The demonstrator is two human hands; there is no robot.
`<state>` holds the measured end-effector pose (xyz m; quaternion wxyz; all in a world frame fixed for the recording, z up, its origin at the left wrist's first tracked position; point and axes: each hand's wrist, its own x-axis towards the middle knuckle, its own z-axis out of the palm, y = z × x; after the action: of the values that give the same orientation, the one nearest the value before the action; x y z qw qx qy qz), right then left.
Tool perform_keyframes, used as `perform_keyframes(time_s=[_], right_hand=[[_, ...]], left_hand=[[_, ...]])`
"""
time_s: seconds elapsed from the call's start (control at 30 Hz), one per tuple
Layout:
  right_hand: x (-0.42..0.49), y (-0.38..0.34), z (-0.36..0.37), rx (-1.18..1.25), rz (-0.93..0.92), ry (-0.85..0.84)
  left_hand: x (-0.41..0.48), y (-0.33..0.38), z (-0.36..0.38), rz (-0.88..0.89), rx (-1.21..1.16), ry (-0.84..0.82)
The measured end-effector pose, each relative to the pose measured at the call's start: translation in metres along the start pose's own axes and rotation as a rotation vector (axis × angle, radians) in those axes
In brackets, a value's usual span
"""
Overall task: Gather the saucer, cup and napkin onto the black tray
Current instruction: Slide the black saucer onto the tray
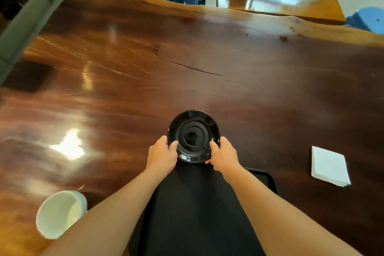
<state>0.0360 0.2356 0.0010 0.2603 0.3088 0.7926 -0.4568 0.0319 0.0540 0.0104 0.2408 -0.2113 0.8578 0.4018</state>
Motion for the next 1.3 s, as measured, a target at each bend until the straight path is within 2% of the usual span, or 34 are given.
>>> perform_keyframes(time_s=[0.6,1.07,1.3], right_hand=[[-0.074,0.076,-0.001,0.002,-0.05,-0.084],[-0.097,0.099,0.013,-0.074,-0.06,-0.175],[-0.096,0.1,0.021,-0.03,-0.05,-0.256]], left_hand=[[-0.108,-0.051,0.028,-0.043,-0.005,0.064],[-0.143,-0.092,0.038,-0.102,-0.055,0.096],[-0.141,-0.105,0.036,-0.137,-0.068,0.105]])
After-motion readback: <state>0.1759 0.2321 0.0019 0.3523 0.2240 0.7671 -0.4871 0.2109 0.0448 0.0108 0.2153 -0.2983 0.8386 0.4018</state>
